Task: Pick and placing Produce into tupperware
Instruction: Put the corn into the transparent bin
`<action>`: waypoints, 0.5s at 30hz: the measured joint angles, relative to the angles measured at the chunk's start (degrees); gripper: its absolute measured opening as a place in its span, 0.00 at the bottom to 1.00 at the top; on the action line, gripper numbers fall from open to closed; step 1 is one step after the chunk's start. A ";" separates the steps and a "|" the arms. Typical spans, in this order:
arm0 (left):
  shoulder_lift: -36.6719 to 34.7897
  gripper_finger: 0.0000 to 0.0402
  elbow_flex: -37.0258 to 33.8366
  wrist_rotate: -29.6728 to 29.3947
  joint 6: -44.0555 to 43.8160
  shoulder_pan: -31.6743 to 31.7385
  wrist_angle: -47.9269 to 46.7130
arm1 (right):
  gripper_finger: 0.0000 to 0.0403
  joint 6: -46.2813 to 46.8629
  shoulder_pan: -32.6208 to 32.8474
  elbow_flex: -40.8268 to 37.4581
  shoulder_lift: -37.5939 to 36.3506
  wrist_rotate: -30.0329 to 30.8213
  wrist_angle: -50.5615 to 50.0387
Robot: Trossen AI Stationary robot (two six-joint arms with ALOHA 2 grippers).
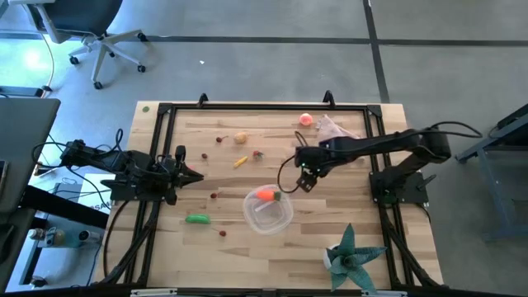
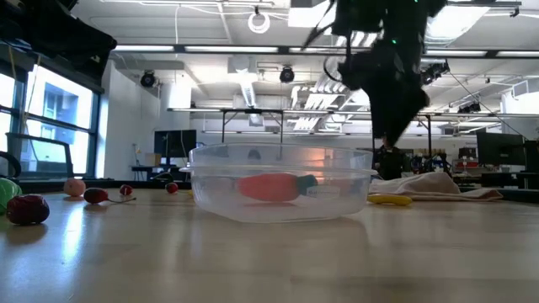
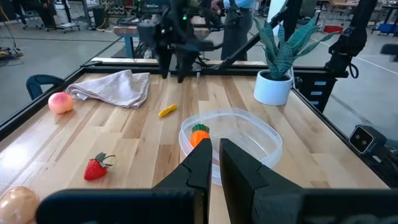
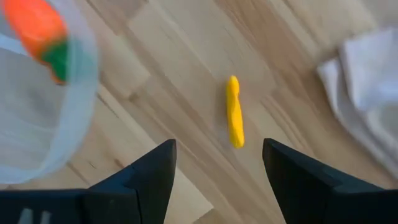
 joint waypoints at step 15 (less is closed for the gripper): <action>0.00 0.05 0.00 0.00 0.00 0.02 -0.02 | 0.58 -5.58 -6.10 -10.44 -0.78 -6.23 12.89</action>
